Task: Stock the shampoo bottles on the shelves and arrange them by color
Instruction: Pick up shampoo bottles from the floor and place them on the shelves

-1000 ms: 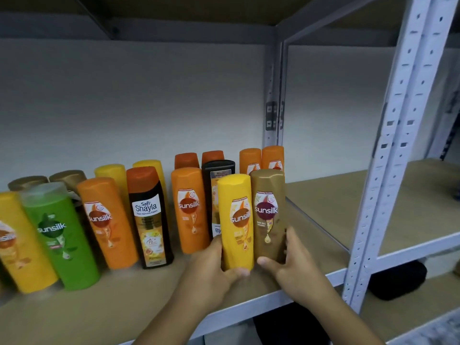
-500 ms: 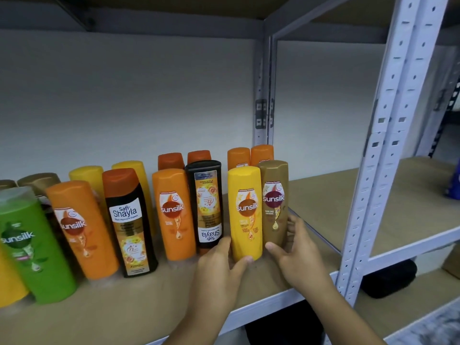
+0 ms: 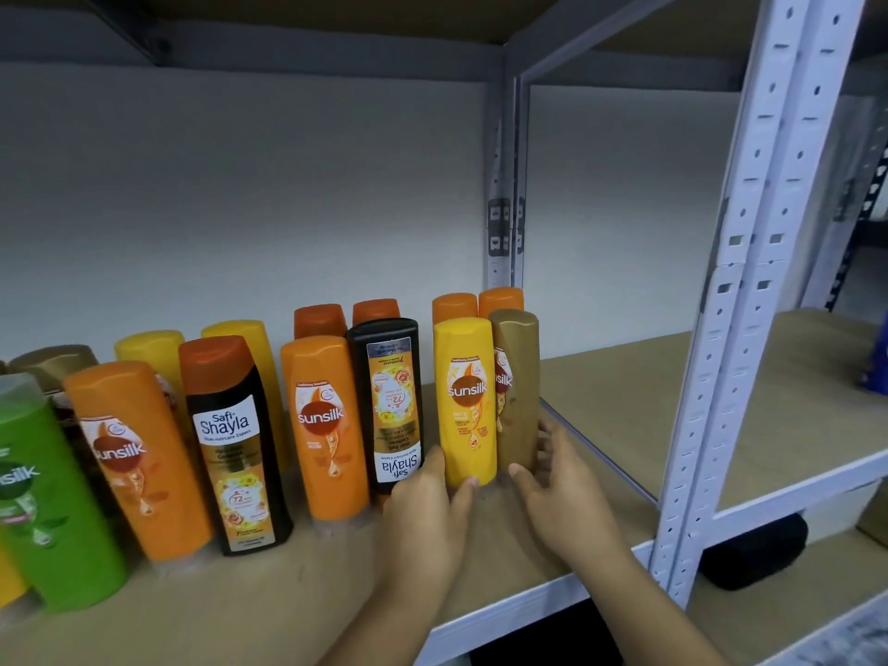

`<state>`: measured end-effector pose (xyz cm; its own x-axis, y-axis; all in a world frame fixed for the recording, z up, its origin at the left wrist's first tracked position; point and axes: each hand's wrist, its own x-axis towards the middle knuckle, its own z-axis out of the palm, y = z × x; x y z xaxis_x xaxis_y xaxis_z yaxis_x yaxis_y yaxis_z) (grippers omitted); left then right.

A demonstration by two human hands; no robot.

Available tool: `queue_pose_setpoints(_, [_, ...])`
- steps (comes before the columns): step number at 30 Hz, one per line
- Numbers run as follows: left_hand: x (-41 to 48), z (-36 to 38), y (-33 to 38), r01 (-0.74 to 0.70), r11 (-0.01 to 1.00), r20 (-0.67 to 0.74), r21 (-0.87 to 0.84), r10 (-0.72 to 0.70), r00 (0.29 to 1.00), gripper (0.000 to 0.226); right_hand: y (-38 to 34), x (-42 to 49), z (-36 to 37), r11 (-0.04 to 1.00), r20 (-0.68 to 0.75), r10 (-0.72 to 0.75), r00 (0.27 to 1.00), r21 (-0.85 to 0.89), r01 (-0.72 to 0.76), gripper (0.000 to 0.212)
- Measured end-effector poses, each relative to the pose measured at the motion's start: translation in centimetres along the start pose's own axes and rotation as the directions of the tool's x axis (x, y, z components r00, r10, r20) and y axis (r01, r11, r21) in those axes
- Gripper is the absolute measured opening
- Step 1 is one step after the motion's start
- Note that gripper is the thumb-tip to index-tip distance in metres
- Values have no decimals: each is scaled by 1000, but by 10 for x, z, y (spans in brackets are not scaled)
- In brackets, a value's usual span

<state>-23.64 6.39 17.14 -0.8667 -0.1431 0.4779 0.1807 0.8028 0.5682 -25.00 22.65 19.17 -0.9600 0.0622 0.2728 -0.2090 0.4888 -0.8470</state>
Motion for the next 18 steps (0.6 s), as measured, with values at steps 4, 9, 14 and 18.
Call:
queue_pose_setpoints(4, [4, 6, -2, 5, 1000, -7, 19, -5, 1000, 33, 4, 6, 3, 1000, 15, -3, 1000, 13, 3, 51])
queue_pose_setpoints(9, [9, 11, -4, 2, 999, 1, 35, -2, 1000, 49, 8, 11, 5, 1000, -5, -19, 1000, 1, 19, 50])
queue_pose_setpoints(14, [13, 13, -3, 18, 999, 26, 40, -19, 999, 54, 14, 18, 7, 999, -61, -31, 998, -39, 28, 50])
queue_pose_setpoints(18, [15, 12, 1, 20, 997, 63, 69, -25, 998, 56, 14, 17, 7, 998, -61, -44, 997, -46, 42, 43])
